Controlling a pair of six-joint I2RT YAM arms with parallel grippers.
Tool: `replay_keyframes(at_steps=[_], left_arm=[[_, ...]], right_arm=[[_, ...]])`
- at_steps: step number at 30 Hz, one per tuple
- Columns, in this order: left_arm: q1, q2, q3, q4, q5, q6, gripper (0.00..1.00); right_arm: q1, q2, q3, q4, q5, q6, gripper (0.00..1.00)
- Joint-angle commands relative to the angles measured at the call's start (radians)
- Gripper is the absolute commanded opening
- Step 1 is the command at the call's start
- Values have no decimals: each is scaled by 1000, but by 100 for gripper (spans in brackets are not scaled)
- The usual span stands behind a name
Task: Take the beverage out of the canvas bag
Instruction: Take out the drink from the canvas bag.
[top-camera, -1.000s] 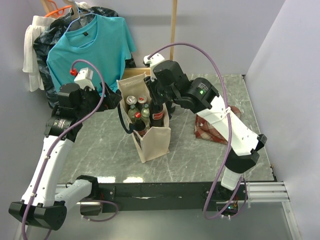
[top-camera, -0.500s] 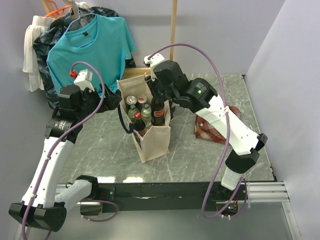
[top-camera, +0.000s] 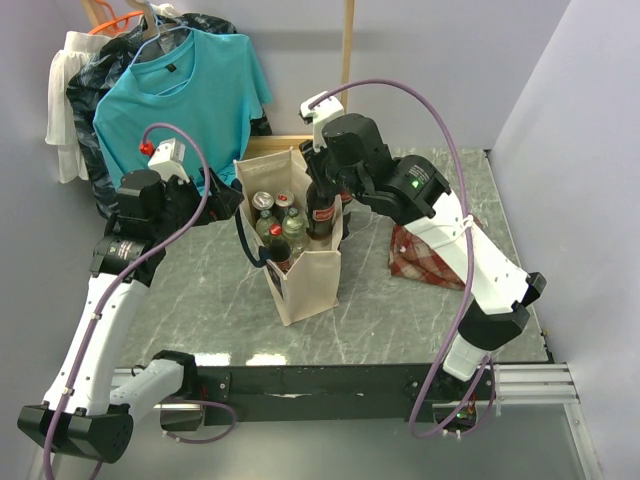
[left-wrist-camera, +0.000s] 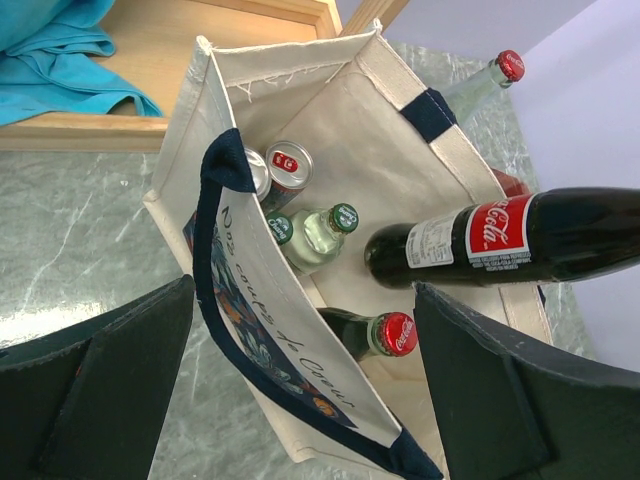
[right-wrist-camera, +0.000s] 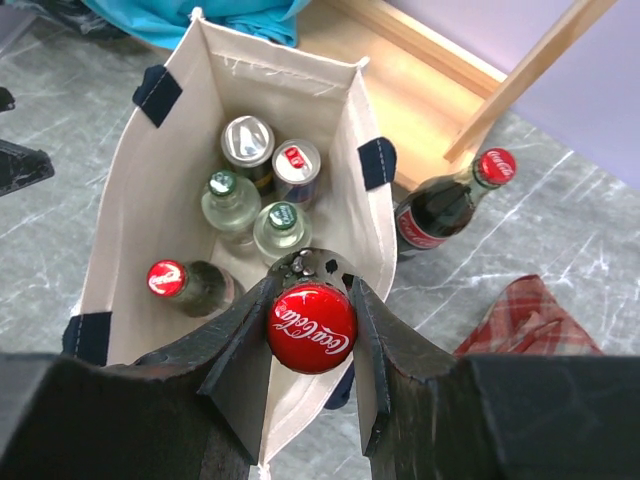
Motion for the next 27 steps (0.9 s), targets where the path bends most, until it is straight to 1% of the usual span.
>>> replay_keyframes(at_steps=[1, 10, 12, 15, 20, 27], left_arm=[[-1, -11, 16, 25, 3, -7, 96], [-1, -12, 21, 25, 8, -6, 96], [0, -18, 27, 22, 26, -6, 96], [-1, -37, 13, 64, 63, -8, 96], [-1, -2, 42, 39, 75, -2, 96], [0, 0, 28, 59, 75, -5, 96]], right_arm=[[-14, -109, 81, 235, 86, -58, 0], [-26, -129, 86, 250, 114, -66, 0], [-26, -132, 98, 247, 116, -63, 0], [-26, -146, 101, 252, 122, -60, 0], [-26, -169, 69, 286, 161, -77, 0], [-40, -166, 92, 303, 180, -112, 0]])
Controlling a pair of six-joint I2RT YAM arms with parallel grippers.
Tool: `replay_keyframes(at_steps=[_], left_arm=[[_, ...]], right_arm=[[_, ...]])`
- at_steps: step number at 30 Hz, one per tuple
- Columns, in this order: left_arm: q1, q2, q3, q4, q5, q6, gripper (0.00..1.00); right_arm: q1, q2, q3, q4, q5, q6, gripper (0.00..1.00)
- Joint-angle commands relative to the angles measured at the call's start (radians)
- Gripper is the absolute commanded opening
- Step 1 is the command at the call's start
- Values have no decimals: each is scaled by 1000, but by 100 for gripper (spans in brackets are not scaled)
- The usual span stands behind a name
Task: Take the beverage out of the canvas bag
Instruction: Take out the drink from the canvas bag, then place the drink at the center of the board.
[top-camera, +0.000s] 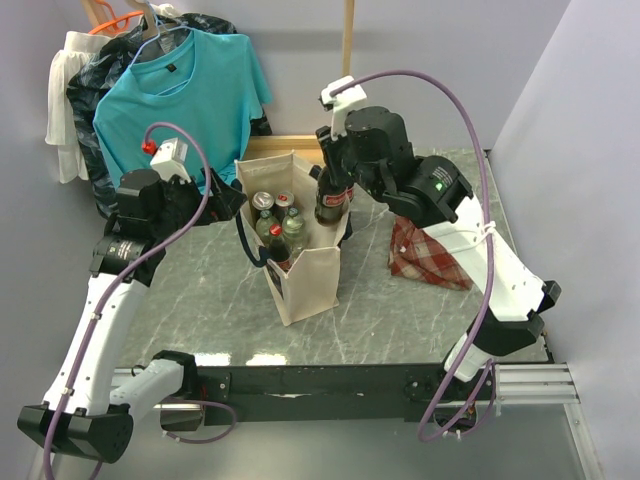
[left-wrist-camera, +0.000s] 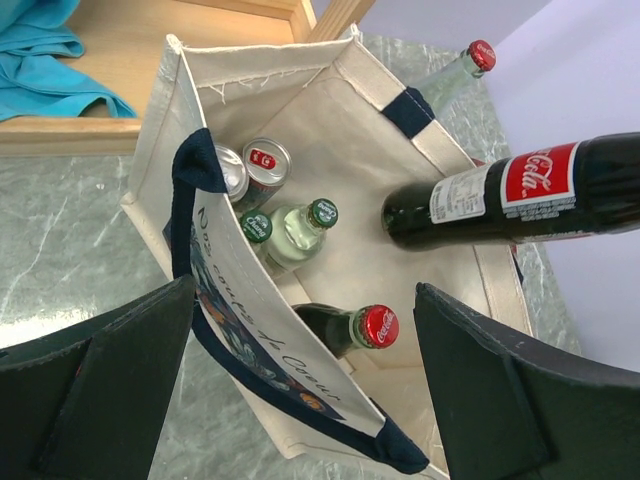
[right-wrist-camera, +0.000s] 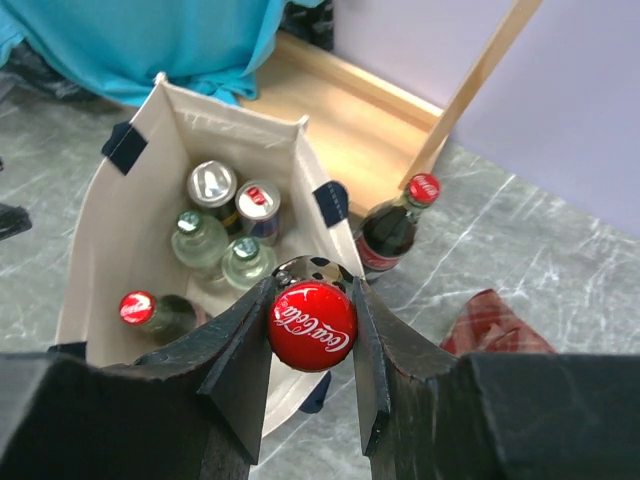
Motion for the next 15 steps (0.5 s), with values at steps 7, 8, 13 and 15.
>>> replay_keyframes(at_steps=[7, 8, 13, 15], left_arm=[[-1, 16, 46, 43, 21, 5, 96], [-1, 16, 46, 45, 21, 5, 96], [0, 14, 41, 52, 26, 3, 96], [-1, 17, 41, 49, 26, 3, 96]], right_arm=[[-27, -125, 97, 285, 124, -94, 0], [-29, -126, 95, 289, 124, -95, 0], [-30, -140, 99, 308, 121, -101, 0], [-29, -145, 103, 315, 118, -106, 0]])
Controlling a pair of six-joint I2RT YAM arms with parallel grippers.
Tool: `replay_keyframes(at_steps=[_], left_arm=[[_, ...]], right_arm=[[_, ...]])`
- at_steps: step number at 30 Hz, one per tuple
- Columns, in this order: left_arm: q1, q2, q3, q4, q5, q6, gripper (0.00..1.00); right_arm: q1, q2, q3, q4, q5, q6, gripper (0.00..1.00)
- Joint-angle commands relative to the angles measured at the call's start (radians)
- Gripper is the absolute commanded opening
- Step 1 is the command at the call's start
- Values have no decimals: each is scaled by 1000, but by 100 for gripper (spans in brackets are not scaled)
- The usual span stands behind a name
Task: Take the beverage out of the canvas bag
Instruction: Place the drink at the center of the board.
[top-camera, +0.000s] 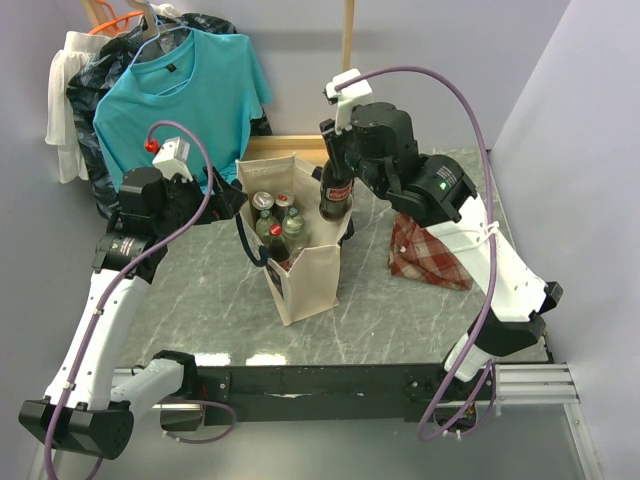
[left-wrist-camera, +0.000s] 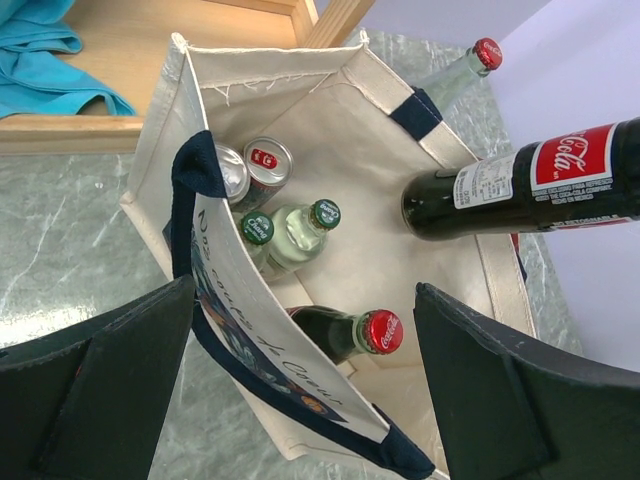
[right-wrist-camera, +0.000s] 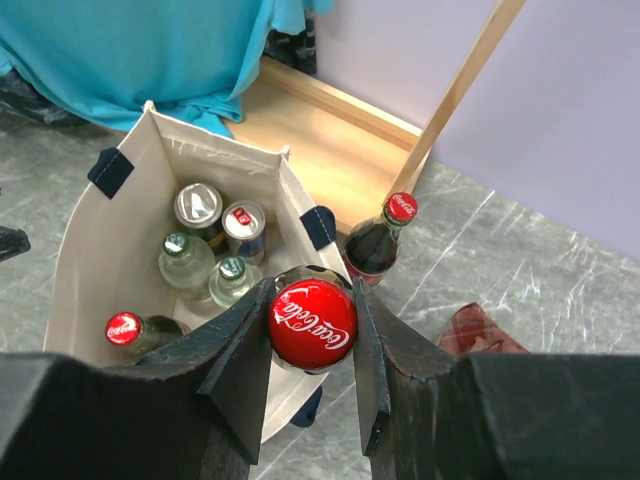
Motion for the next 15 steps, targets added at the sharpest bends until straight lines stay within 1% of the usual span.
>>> replay_keyframes(at_steps=[1, 15], left_arm=[[-1, -3, 39, 44, 23, 5, 96], [-1, -14, 36, 45, 16, 5, 96]], right_arm=[[-16, -137, 100, 276, 92, -76, 0], [-16, -155, 125, 306, 123, -109, 0]])
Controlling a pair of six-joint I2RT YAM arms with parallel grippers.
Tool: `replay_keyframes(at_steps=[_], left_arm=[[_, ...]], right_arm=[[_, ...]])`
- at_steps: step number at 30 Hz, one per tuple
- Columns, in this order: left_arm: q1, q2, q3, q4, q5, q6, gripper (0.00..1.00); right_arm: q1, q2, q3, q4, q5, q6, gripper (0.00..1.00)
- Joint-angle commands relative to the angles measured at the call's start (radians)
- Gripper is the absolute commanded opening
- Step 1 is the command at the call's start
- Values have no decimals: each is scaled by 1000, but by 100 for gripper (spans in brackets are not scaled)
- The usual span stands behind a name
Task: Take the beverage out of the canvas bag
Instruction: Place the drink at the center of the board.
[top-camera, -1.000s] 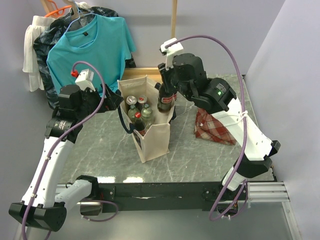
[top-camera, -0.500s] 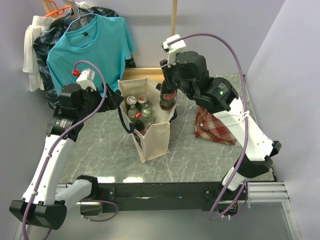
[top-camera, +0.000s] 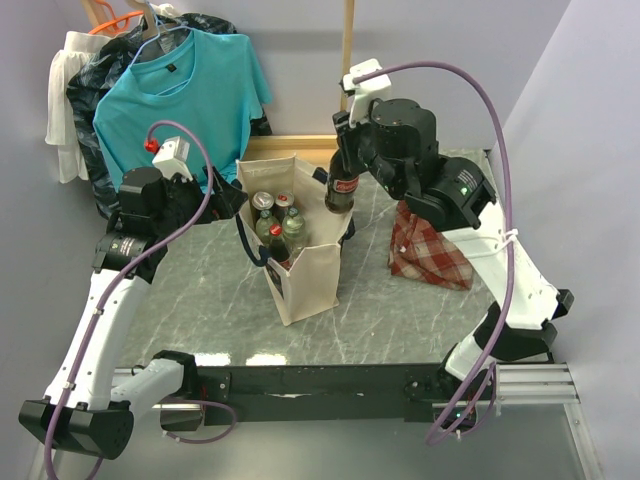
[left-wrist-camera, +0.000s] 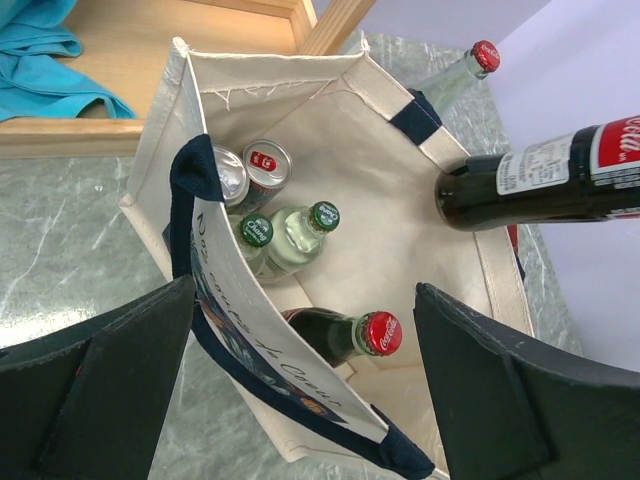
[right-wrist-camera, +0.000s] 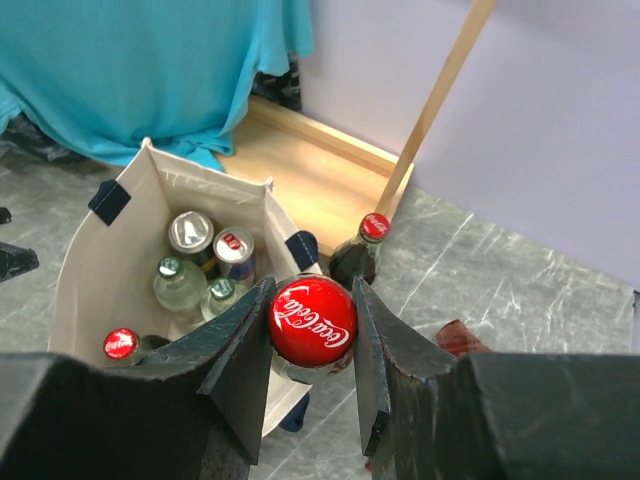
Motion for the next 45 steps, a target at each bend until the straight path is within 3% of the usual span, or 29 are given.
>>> replay_keyframes(at_steps=[1, 16, 22, 30, 45], left_arm=[[0, -13, 35, 42, 14, 5, 96], [-1, -14, 32, 37, 8, 7, 96], [-1, -14, 24, 45, 10, 0, 96], [-1, -14, 24, 39, -2, 0, 96], [-1, 17, 18, 43, -7, -9, 96]], right_arm=[[-16, -116, 105, 283, 107, -81, 0], [-16, -125, 136, 309, 164, -139, 0], [-28, -151, 39, 360, 196, -147, 0], [-210, -169, -112, 361, 81, -34, 0], [-420, -110, -301, 490, -152, 95, 0]])
